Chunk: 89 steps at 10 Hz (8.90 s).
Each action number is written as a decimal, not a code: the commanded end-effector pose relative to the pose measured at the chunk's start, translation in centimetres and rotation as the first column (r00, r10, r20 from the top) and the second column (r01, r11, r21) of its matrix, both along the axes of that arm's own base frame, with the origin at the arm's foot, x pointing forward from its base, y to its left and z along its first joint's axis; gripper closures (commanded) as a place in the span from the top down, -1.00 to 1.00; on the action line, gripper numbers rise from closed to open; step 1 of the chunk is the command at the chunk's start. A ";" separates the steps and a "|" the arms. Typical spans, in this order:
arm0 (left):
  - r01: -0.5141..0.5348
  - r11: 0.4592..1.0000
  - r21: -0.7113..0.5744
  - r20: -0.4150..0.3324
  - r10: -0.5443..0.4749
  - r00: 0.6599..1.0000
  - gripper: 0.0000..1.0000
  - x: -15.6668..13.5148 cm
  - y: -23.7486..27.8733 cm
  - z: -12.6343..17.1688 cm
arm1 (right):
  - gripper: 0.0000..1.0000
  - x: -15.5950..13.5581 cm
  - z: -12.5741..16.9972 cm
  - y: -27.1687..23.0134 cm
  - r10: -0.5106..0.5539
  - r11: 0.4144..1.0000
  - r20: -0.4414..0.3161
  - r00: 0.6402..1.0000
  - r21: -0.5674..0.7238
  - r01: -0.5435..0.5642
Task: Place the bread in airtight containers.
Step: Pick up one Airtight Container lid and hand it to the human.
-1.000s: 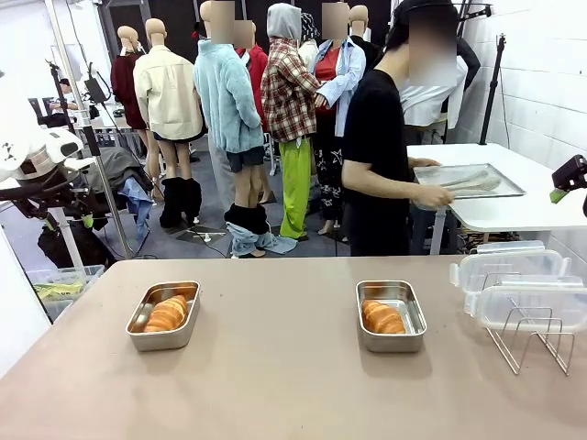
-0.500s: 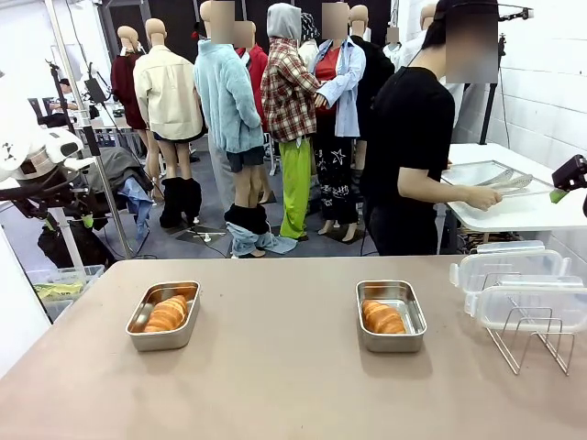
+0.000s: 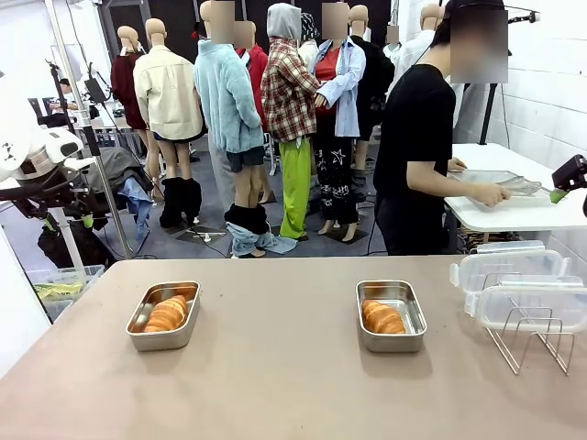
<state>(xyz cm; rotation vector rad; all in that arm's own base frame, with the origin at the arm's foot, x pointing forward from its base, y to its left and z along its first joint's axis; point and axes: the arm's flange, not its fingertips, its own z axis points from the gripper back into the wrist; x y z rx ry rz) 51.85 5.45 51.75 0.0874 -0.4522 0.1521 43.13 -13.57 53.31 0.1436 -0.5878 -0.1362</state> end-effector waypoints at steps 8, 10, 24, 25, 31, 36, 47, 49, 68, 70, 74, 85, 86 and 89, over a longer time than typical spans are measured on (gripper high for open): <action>0.000 1.000 0.001 0.003 0.000 1.000 0.49 0.0 0.0 0.1 | 1.00 0.1 0.0 0.2 -0.018 1.000 0.002 1.000 0.000 0.018; 0.000 1.000 0.001 0.003 0.000 1.000 0.49 0.0 0.0 0.1 | 1.00 0.1 0.0 0.2 -0.018 1.000 0.002 1.000 0.000 0.018; 0.000 1.000 0.001 0.003 0.000 1.000 0.49 0.0 0.0 0.1 | 1.00 0.1 0.0 0.2 -0.018 1.000 0.002 1.000 0.000 0.018; 0.000 1.000 0.001 0.003 0.000 1.000 0.49 0.0 0.0 0.1 | 1.00 0.1 0.0 0.2 -0.018 1.000 0.002 1.000 0.000 0.018; 0.000 1.000 0.001 0.003 0.000 1.000 0.49 0.0 0.0 0.1 | 1.00 0.1 0.0 0.2 -0.018 1.000 0.002 1.000 0.000 0.018; 0.000 1.000 0.001 0.003 0.000 1.000 0.49 0.0 0.0 0.1 | 1.00 0.1 0.0 0.2 -0.018 1.000 0.002 1.000 0.000 0.018; 0.000 1.000 0.001 0.003 0.000 1.000 0.49 0.0 0.0 0.1 | 1.00 -1.8 0.4 1.0 0.316 0.949 -0.019 0.948 0.000 -0.316; 0.000 1.000 0.001 0.003 0.000 1.000 0.49 0.0 0.0 0.1 | 1.00 -4.2 -0.4 2.4 0.586 0.810 -0.038 0.810 0.006 -0.586; 0.000 1.000 0.001 0.003 0.000 1.000 0.49 0.0 0.0 0.1 | 1.00 -2.1 -5.7 6.9 0.860 0.056 -0.488 0.152 -0.205 -0.977; 0.000 1.000 0.001 0.003 0.000 1.000 0.49 0.0 0.0 0.1 | 1.00 -2.3 -6.1 7.0 0.850 0.054 -0.505 0.151 -0.202 -0.978; 0.000 1.000 0.001 0.003 0.000 1.000 0.49 0.0 0.0 0.1 | 1.00 -1.7 -8.4 7.5 0.858 0.061 -0.493 0.141 -0.174 -0.983; 0.000 1.000 0.001 0.003 0.000 1.000 0.49 0.0 0.0 0.1 | -0.06 -0.4 -11.4 8.7 0.853 0.068 -0.507 0.122 -0.124 -0.990; 0.000 1.000 0.001 0.003 0.000 1.000 0.49 0.0 0.0 0.1 | -0.44 -0.4 -11.4 8.7 0.853 0.069 -0.507 0.124 -0.125 -0.990; 0.000 1.000 0.001 0.003 0.000 1.000 0.49 0.0 0.0 0.1 | -1.00 -0.4 -11.4 8.6 0.855 0.077 -0.502 0.132 -0.127 -0.989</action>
